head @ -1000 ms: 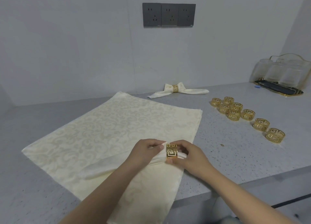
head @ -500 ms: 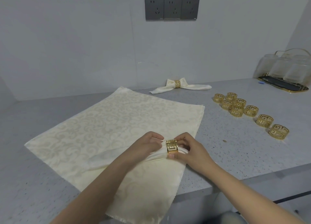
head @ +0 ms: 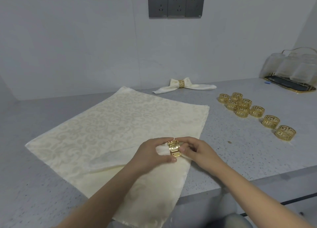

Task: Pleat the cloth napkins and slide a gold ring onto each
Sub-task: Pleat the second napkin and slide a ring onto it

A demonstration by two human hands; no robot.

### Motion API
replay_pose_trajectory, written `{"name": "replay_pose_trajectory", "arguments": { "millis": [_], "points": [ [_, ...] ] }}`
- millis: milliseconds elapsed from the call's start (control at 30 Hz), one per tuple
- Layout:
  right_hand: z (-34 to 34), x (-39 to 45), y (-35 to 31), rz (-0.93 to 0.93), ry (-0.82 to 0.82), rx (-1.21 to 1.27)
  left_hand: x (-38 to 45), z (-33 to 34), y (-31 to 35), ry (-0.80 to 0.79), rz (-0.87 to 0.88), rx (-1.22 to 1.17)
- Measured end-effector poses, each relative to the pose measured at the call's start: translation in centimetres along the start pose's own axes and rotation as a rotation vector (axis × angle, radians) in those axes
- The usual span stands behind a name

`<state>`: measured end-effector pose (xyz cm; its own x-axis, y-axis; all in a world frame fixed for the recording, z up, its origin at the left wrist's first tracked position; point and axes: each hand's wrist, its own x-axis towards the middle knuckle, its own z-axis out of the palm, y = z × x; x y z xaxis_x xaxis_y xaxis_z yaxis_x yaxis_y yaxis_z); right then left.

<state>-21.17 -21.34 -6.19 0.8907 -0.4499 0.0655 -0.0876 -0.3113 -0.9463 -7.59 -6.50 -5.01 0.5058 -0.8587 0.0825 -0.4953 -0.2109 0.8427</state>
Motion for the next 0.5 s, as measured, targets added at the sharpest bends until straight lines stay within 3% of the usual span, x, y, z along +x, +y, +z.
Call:
{"name": "replay_pose_trajectory", "arguments": {
  "millis": [100,500],
  "points": [
    [0.1,0.2,0.2,0.001,-0.009,0.033,-0.1,0.1,0.0,0.05,0.015,0.021],
    [0.6,0.6,0.4,0.028,-0.009,0.021,-0.7,-1.0,0.4,-0.04,0.016,0.097]
  ]
}}
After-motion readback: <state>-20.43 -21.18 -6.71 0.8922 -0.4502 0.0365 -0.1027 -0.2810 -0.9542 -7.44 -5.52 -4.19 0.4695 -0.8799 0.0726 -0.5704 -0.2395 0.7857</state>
